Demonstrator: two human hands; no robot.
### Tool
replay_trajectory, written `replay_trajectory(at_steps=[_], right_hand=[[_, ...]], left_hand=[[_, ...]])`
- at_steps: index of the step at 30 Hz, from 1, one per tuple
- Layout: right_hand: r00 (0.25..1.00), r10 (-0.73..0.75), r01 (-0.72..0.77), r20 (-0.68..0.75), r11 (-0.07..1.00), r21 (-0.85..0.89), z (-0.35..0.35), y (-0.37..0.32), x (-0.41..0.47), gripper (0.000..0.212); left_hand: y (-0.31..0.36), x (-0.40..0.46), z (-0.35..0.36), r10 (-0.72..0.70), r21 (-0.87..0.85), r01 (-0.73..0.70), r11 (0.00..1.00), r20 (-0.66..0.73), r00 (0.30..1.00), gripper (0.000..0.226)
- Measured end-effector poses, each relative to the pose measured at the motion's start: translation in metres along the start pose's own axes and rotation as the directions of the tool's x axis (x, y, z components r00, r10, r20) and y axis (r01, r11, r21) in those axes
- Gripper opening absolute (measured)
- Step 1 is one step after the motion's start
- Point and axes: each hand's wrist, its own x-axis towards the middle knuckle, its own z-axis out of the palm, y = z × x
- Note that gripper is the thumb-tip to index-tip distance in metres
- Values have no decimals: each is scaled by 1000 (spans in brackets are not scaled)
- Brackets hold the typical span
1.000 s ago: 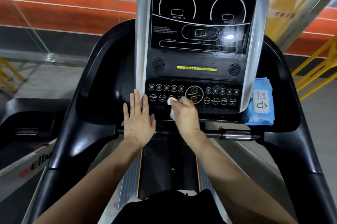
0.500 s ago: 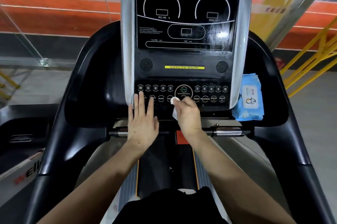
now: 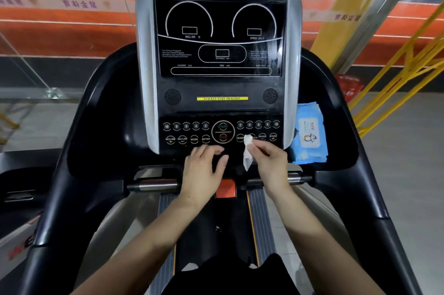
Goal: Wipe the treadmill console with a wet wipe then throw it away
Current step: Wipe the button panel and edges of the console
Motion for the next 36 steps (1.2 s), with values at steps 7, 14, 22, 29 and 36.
replay_trajectory(at_steps=[7,14,22,29,36], right_hand=[[967,196,-247,161,870,426,-15,-21,-9,12],[976,101,-143,194,966,216,-37,-36,-4,7],[962,5,3,272,999,-32,-63,-36,12,8],[913,49,32,406,982,-189,-71,-33,25,27],[841,73,5,537,990,-142,-58,-48,17,12]], left_hand=[[41,6,10,-95,-389,143,910,139,986,38],[67,27,15,-297,-675,451,583,340,892,36],[60,38,17,-356,-666,427,612,251,900,28],[59,42,6,-295,-750,346,563,209,932,40],[62,47,-2,-248,-814,292,502,188,950,39]])
